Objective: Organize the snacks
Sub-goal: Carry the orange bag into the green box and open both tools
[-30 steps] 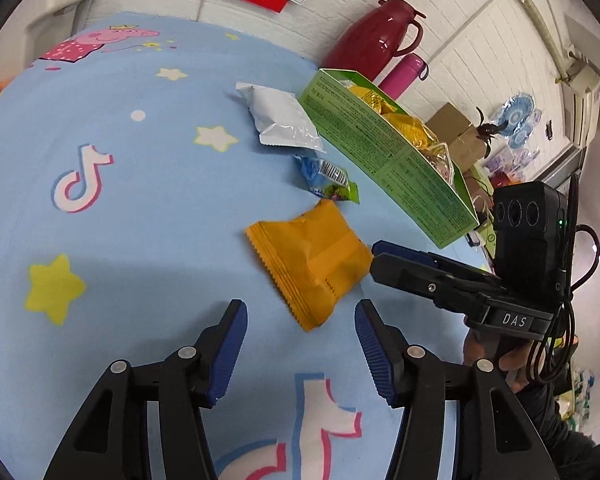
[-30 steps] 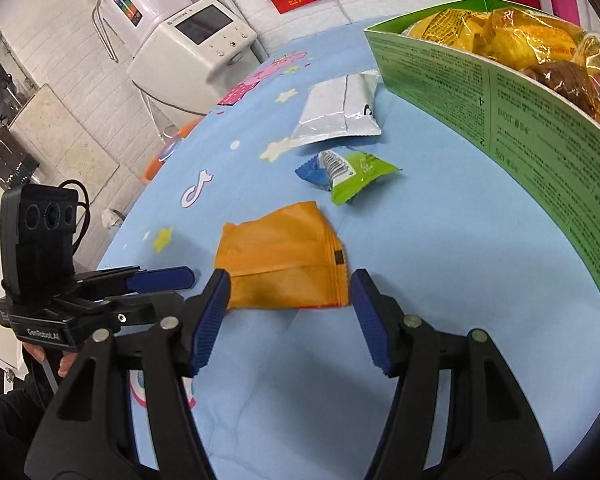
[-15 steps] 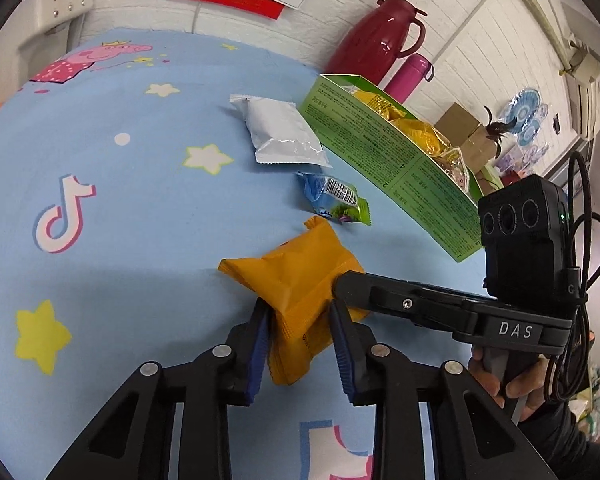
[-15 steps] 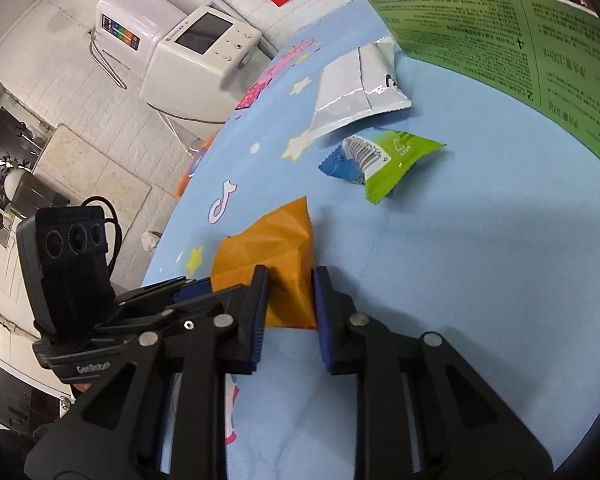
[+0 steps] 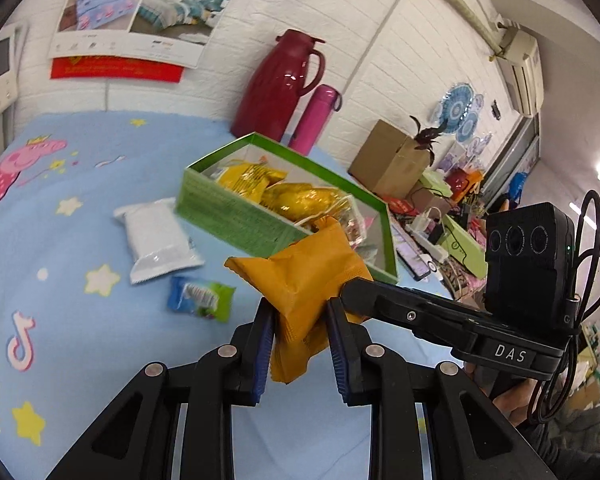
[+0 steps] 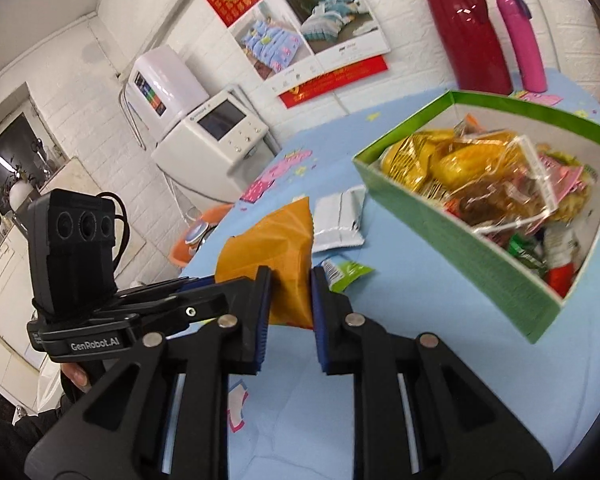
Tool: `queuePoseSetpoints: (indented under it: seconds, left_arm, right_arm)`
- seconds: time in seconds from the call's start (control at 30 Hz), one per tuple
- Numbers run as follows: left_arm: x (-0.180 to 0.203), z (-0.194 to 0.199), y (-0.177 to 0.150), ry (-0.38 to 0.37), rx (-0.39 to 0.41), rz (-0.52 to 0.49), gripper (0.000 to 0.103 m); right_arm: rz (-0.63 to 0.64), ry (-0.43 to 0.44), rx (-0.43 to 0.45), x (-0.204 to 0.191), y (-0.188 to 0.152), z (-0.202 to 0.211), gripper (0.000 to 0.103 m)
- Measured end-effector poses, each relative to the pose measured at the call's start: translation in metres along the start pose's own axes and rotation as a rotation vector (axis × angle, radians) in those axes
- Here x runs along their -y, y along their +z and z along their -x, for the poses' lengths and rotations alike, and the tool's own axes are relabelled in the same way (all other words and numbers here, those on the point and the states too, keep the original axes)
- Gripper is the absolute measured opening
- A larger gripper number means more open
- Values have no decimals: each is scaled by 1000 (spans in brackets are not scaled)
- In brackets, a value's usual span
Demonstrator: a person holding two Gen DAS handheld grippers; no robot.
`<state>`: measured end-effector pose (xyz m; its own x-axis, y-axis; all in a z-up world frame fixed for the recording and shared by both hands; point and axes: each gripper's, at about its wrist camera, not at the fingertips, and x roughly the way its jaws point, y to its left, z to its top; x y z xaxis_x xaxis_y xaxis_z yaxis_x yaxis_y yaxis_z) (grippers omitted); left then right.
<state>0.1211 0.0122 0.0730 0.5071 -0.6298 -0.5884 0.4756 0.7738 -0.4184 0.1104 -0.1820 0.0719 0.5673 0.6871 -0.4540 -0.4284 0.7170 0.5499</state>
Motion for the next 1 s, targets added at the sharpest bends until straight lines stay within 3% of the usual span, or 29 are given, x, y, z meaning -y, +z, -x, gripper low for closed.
queuePoseSetpoints:
  seconds: [0.33,0.67,0.73,0.77,0.8,0.83,0.87,0.93,1.0]
  left_arm:
    - [67,-79,69,-113,-23,-108,26]
    - [89,-166,111,-102,-90,-156,26]
    - [86,-180,115,-73,-99,-157,27]
    - [84,-185,116,-43,-100,-156,36]
    - [81,-190,116,-2,-109,-148,46]
    - [77,-190,115,24,-107,-135,71]
    - [73,-188,113,41,-83,-119,82]
    - [67,-181,109,60,-35,-104,85]
    - [65,-176,107,72,-40,-112,85]
  right_arm:
    - [-82,-118,177,63,40,61,21]
    - [-202,-173,237,140,66,64,22]
    - [-203,-190,230,154,69,60,26]
    - [-201,-219,222,159,69,55,30]
    - [-198,-243,220,163,68,53,41]
    - [-195,-254,221,166,66,52,51]
    - [-198,-268,223,169,63,53,67]
    - [-191,-291,230,172,61,58,72]
    - [-200,-299,252,172,61,64,77]
